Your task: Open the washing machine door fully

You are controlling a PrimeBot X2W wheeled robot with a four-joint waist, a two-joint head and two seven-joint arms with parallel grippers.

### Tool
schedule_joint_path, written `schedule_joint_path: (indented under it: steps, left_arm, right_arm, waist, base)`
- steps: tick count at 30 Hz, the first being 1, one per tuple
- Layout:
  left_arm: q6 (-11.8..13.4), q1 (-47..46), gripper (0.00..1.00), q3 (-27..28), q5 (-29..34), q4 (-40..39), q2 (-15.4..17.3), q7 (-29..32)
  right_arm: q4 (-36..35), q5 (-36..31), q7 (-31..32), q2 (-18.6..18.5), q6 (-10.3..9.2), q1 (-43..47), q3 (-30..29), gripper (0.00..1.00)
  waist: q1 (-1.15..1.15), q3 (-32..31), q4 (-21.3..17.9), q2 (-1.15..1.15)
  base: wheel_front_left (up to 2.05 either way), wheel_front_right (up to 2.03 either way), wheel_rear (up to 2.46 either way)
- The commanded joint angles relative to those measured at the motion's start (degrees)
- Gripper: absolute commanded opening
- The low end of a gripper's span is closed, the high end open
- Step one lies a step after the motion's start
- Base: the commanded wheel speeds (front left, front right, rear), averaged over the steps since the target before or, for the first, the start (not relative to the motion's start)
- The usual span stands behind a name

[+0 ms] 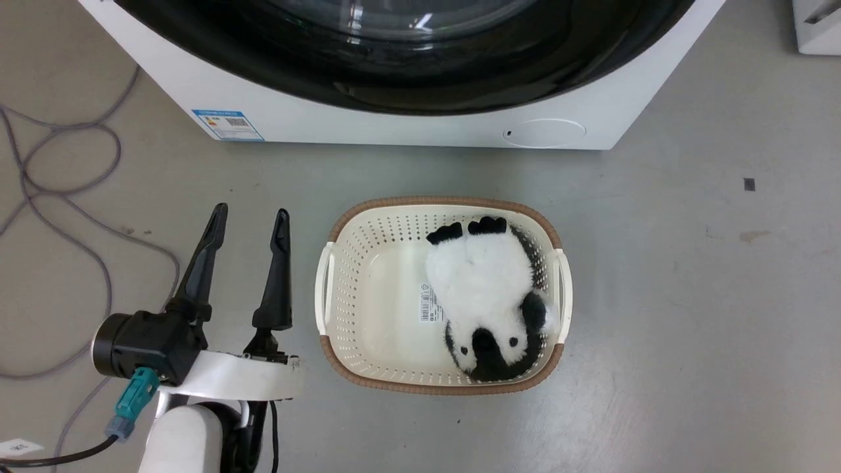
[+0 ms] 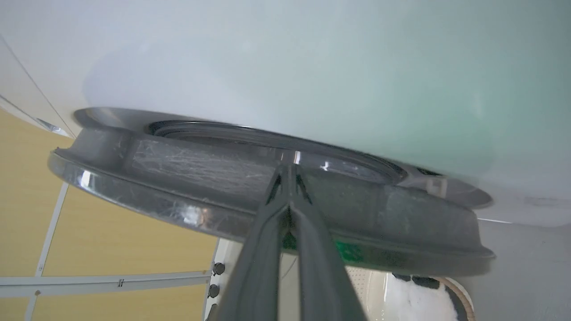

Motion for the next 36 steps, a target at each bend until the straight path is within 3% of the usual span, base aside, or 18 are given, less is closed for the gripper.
schedule_joint_path:
  steps: [1,22,36]
  left_arm:
    - [-0.10,-0.82,1.00,0.08,0.15,0.10,-0.27,-0.31]
    - [-0.35,1.38,1.00,-0.12,1.22,2.67,-0.82,-0.32]
    - [0.42,6.14,1.00,-1.35,1.96,5.44,-1.03,-0.32]
  right_arm:
    - [0.08,0.48,0.84,1.15,0.07,-0.23,0.38,0.00]
    - [-7.01,3.61,8.40,-1.10,0.07,10.73,-1.11,0.00]
    - [-19.41,7.65,12.28,-2.09,0.07,27.27,-1.09,0.00]
  waist:
    - [0.00,-0.22,-0.02,0.00]
    - [0.00,-6.09,-0.10,0.00]
    - [0.00,-15.74,1.18,0.00]
  base:
    - [0.00,0.00,0.00]
    - [0.00,0.00,0.00]
    - [0.00,0.00,0.00]
